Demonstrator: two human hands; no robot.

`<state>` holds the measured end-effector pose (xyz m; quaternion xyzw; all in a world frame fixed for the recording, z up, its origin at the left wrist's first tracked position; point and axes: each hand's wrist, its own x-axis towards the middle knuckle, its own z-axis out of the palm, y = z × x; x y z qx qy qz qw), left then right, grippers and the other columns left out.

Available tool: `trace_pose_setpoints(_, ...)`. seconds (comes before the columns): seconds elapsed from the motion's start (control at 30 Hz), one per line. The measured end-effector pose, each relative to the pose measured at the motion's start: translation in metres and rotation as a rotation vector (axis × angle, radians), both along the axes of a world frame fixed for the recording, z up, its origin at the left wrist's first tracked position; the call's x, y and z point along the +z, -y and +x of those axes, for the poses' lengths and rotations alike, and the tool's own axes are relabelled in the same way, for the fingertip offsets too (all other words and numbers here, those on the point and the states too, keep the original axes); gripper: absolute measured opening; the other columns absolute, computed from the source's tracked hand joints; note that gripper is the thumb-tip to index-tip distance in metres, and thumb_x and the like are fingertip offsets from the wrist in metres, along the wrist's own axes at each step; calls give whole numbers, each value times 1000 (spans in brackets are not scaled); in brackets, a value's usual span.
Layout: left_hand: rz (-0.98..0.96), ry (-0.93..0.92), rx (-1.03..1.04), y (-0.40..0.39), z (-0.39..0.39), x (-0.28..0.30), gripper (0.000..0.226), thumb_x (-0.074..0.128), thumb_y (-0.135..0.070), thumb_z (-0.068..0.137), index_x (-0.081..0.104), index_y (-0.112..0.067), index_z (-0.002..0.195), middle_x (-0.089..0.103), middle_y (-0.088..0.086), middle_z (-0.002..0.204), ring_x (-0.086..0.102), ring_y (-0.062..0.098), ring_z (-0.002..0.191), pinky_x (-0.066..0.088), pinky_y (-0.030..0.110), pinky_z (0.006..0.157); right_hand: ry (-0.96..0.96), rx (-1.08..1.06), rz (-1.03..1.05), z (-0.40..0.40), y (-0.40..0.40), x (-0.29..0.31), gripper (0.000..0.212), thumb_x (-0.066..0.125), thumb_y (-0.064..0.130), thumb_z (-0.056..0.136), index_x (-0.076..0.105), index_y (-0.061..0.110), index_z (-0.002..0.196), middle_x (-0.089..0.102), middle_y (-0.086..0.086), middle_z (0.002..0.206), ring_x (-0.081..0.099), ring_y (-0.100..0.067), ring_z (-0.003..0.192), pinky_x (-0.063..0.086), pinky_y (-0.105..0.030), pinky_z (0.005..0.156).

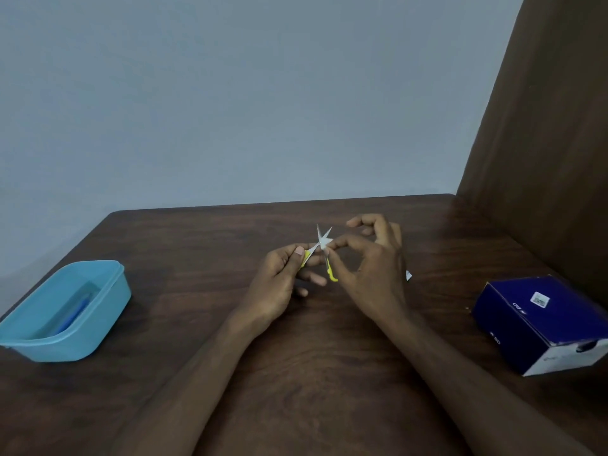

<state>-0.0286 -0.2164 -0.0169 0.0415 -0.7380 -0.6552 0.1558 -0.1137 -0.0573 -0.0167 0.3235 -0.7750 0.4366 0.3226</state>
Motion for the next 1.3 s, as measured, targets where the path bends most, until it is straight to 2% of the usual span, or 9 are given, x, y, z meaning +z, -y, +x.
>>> trace_pose_setpoints(0.27, -42, -11, 2, 4, -3, -6, 37, 38, -20, 118, 69, -5, 131, 80, 17, 112, 71, 6, 72, 51, 21, 55, 97, 73, 51, 2, 2, -4, 11, 75, 41, 83, 75, 30, 81, 57, 14, 105, 59, -14, 101, 53, -46, 85)
trace_pose_setpoints(0.4, -53, -30, 7, 3, -1, -6, 35, 40, -21, 117, 71, -10, 130, 81, 5, 103, 71, 7, 77, 53, 24, 56, 158, 89, -16, 0, 1, -2, 10, 84, 26, 87, 75, 25, 82, 64, 9, 94, 65, -8, 84, 51, -31, 72)
trace_pose_setpoints(0.6, 5, -61, 105, 5, -1, -8, 29, 45, -20, 116, 73, -14, 123, 82, 8, 100, 66, 11, 78, 51, 23, 52, 369, 75, -129, 4, 1, 3, 15, 79, 19, 89, 70, 22, 78, 68, 24, 70, 64, -1, 65, 42, -14, 62)
trace_pose_setpoints(0.73, 20, -74, 158, 8, -4, -9, 28, 48, -20, 115, 75, -17, 119, 80, 4, 90, 58, 9, 70, 43, 22, 52, 519, 119, -197, 1, 6, 1, 15, 80, 20, 89, 73, 22, 76, 72, 18, 71, 65, -1, 63, 49, -23, 64)
trace_pose_setpoints(0.9, -78, -127, 257, 10, -5, -12, 23, 59, -21, 111, 80, -26, 117, 71, 2, 80, 54, 12, 68, 45, 26, 57, 870, 512, -378, 8, 13, 3, 12, 79, 9, 92, 79, 17, 83, 78, 4, 88, 66, -6, 74, 51, -28, 64)
trace_pose_setpoints(1.0, -278, -172, 254, 8, -1, -9, 24, 68, -18, 105, 79, -31, 122, 82, -13, 101, 75, 4, 86, 59, 28, 76, 906, 545, -418, 7, 15, 1, 13, 76, 9, 95, 77, 14, 84, 77, -1, 87, 69, -14, 79, 52, -31, 65)
trace_pose_setpoints(1.1, -565, -240, 235, -2, 5, -4, 36, 75, -8, 98, 76, -27, 128, 80, -21, 110, 73, -10, 100, 56, 12, 85, 904, 523, -507, 4, 13, 2, 9, 74, 8, 97, 76, 8, 89, 79, -9, 90, 72, -16, 80, 54, -29, 67)
trace_pose_setpoints(1.2, -566, -251, 273, -5, 6, -4, 42, 80, -7, 94, 72, -26, 130, 80, -18, 113, 73, -11, 91, 54, 8, 77, 879, 459, -564, 1, 12, 2, 7, 75, 7, 96, 76, 6, 89, 79, -12, 89, 74, -17, 78, 56, -30, 72)
trace_pose_setpoints(1.3, -481, -208, 293, -6, 8, -2, 41, 83, -28, 93, 68, -30, 132, 77, -20, 117, 75, -3, 94, 59, 15, 76, 840, 403, -572, -2, 12, 1, 10, 76, 8, 95, 76, 9, 85, 78, -10, 83, 74, -18, 77, 57, -34, 76)
